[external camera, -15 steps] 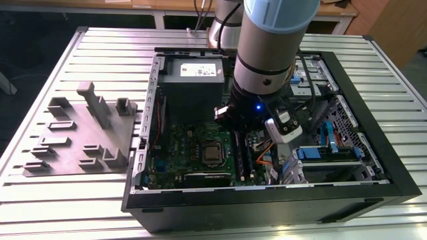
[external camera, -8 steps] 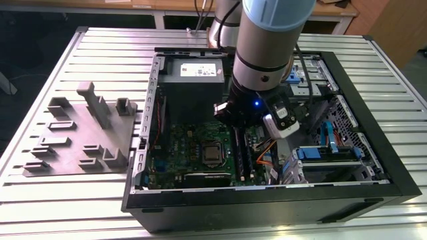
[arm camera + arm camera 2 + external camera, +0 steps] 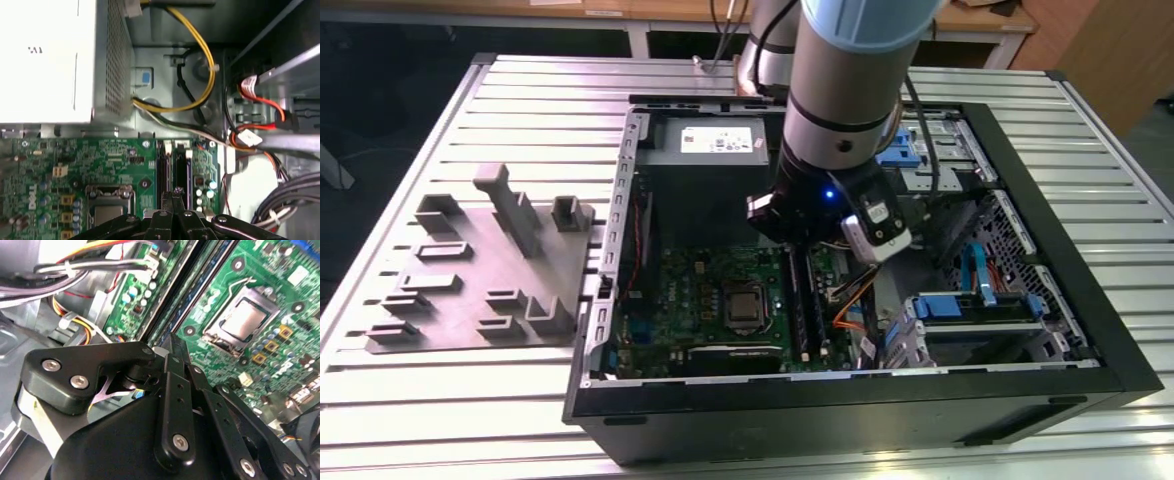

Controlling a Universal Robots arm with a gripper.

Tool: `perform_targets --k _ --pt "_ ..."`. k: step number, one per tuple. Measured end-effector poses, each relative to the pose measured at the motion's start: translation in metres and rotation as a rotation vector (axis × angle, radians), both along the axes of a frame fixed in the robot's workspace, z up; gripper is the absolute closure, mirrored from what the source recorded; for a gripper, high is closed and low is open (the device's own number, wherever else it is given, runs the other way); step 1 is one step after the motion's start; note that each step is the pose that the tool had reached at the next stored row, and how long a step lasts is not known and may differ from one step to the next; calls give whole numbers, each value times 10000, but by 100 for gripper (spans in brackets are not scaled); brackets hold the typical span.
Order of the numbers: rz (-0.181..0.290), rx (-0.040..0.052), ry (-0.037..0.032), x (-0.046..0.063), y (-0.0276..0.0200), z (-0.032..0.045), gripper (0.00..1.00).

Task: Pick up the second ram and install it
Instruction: 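Press down the second ram until it locks into place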

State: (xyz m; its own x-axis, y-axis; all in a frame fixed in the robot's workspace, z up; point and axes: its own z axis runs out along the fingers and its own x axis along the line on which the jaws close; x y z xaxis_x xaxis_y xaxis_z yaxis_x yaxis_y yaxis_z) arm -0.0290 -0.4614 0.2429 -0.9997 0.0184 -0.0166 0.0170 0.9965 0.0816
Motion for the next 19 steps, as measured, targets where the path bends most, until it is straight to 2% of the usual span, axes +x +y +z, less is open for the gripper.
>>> perform_targets --k 3,9,15,16,19 --pt "0 5 0 0 41 -7 90" --pt "-1 3 1 -1 62 -74 90" --pt "-1 9 0 -12 157 -120 90" --pt "-1 12 -1 -21 177 -152 90" --pt "1 9 1 -23 188 -188 90"
